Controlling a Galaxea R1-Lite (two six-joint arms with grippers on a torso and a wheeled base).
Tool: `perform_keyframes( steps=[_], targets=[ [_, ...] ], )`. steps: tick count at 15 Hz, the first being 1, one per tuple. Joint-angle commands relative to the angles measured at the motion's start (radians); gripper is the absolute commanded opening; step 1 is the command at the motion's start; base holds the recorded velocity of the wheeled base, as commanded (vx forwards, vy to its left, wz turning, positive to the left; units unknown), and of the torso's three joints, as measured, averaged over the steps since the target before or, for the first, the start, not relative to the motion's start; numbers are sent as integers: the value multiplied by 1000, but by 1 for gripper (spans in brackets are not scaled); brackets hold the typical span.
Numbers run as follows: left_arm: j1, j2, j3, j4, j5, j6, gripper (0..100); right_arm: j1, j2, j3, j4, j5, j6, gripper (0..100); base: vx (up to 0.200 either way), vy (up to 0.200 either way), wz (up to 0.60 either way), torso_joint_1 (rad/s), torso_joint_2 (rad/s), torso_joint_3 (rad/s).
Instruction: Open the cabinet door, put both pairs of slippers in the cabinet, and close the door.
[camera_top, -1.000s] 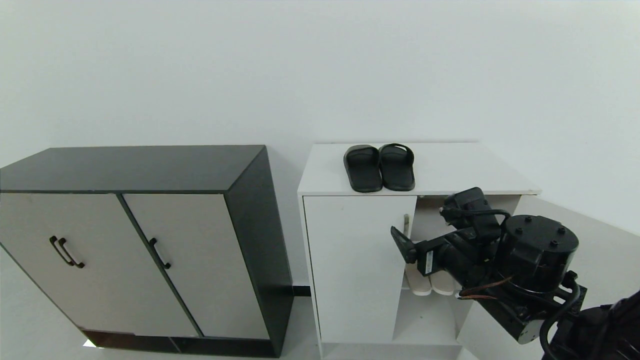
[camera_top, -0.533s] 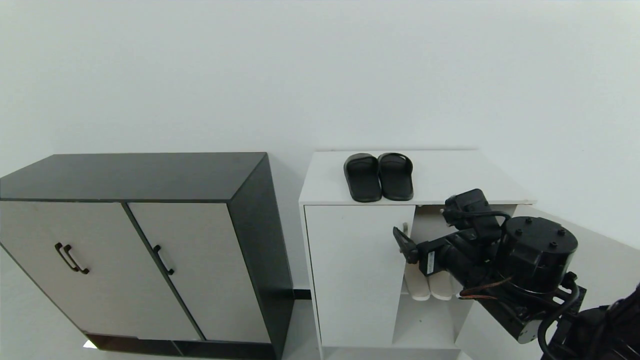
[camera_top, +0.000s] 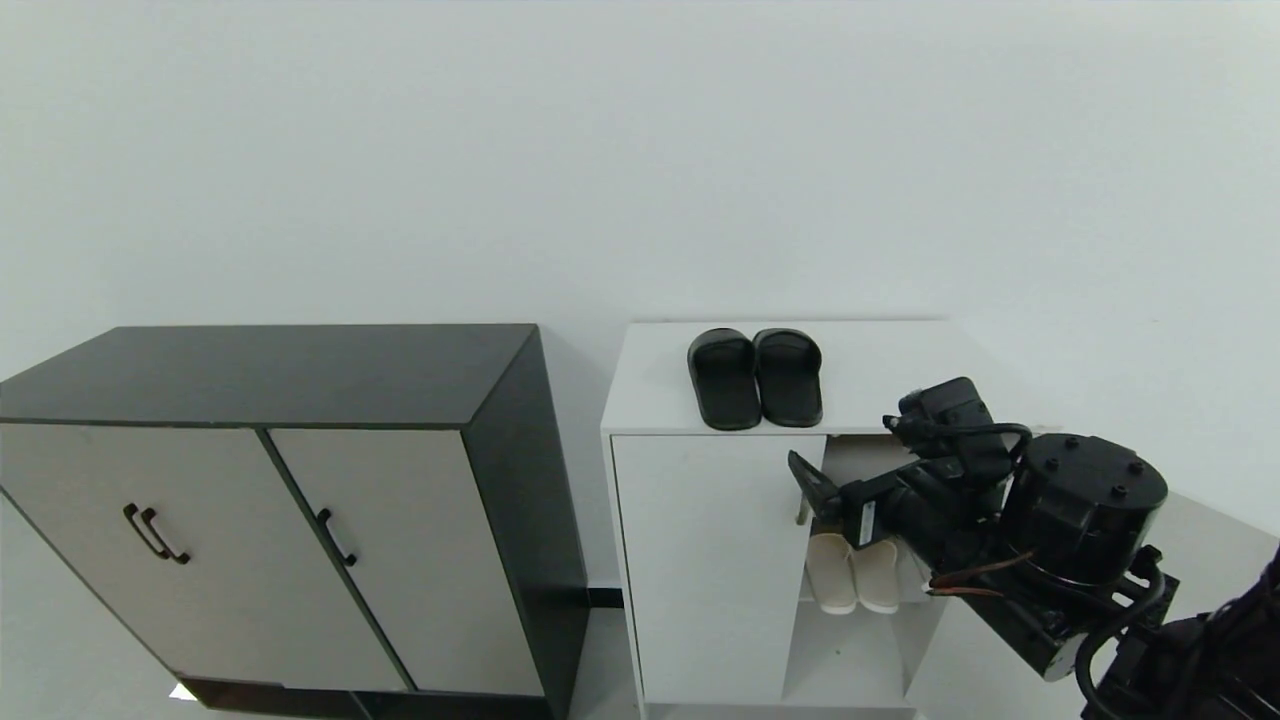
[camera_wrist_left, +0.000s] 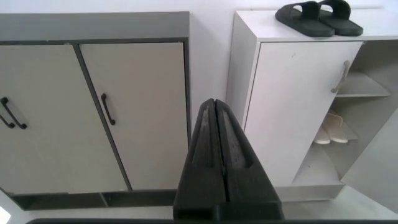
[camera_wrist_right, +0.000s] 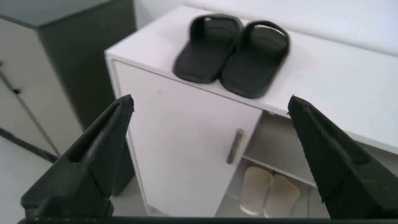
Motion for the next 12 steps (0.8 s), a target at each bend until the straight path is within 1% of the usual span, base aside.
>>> perform_keyframes(
  steps=[1, 6, 8, 9, 11, 12],
  targets=[
    [1, 1, 0, -1, -1, 0, 0, -2, 11, -6, -2, -2, -2, 100, 200, 0, 0, -2, -2, -17],
    [1, 1, 0, 0, -1, 0, 0, -2, 11, -15, 4, -7, -1, 100, 200, 0, 0, 10, -1, 0],
    [1, 1, 0, -1, 1, 0, 0, 1, 11, -37, 30, -12, 5, 100, 200, 0, 0, 2, 2, 0],
    [1, 1, 0, -1, -1, 0, 0, 1, 15, -78, 85, -13, 13, 100, 200, 0, 0, 7, 2, 2],
    [1, 1, 0, -1, 1, -1, 0, 1, 14, -176, 252, -29, 70, 100, 0, 0, 0, 0, 0, 0],
    [1, 1, 0, 0, -1, -1, 0, 18, 15, -271, 424, -93, 121, 100, 0, 0, 0, 0, 0, 0]
  ],
)
